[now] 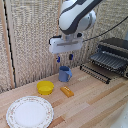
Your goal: Kindly employ your clamp to softly take hold of the bread. Delicately rest it on the oven pan, verifying that it is even on the surface. Using your clamp and attentiveness, smoothly glide the pan into the oven and along the appropriate brackets, securing it in position.
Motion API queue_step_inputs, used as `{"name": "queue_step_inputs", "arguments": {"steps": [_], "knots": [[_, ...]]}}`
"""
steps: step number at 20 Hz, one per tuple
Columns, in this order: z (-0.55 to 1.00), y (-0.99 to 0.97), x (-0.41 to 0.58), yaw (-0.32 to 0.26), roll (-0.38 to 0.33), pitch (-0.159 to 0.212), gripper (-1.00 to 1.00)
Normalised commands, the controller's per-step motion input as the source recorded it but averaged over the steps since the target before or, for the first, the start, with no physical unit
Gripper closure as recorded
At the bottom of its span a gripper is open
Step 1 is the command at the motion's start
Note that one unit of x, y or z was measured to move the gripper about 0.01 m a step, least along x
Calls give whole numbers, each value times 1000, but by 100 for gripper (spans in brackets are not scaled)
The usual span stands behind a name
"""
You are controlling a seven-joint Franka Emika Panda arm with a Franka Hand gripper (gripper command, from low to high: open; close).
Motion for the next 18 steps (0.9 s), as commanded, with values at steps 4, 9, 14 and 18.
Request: {"name": "queue_step_inputs", "arguments": {"steps": [4,9,14,18], "knots": [[-498,19,-1,81,-77,0,-100],[-528,0,11,83,-81,0,-100],[-453,0,-46,51,-54,16,-100],[-555,-71,-111,28,-32,65,-100]]}}
